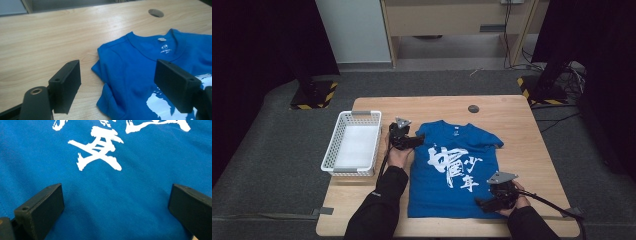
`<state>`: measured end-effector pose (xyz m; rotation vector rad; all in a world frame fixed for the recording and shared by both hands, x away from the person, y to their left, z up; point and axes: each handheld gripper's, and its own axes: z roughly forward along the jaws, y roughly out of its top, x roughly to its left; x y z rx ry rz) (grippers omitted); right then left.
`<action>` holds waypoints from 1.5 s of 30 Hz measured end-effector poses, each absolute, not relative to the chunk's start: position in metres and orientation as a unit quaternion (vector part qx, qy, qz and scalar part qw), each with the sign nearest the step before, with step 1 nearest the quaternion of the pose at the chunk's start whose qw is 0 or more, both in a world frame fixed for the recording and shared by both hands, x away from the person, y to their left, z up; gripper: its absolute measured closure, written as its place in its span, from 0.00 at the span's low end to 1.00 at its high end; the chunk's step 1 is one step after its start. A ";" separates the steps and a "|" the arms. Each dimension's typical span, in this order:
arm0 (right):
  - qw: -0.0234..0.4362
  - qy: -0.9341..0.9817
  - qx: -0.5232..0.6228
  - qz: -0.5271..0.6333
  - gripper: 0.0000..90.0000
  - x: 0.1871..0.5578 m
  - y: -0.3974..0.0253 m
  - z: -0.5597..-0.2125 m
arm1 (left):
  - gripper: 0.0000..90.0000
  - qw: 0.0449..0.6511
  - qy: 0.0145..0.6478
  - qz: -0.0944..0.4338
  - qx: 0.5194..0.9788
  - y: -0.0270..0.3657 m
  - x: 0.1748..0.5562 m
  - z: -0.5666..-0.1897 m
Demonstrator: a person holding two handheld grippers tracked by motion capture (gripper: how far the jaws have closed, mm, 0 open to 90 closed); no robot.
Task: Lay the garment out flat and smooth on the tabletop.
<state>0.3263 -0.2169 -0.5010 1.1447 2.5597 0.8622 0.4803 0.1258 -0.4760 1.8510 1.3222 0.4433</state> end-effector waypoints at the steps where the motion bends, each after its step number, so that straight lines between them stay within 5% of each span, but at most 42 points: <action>1: 0.104 0.868 0.388 0.292 0.01 0.326 -0.217 -0.501 | 0.24 0.398 0.523 0.172 0.734 0.125 0.482 -0.479; 24: 0.103 0.869 0.387 0.291 0.01 0.327 -0.217 -0.501 | 0.41 0.368 0.546 0.150 0.738 0.114 0.513 -0.523; 39: 0.102 0.869 0.388 0.290 0.01 0.327 -0.216 -0.501 | 0.82 0.363 0.541 0.138 0.746 0.105 0.510 -0.528; 45: 0.102 0.869 0.388 0.290 0.01 0.327 -0.216 -0.501 | 0.90 0.374 0.540 0.144 0.740 0.103 0.508 -0.520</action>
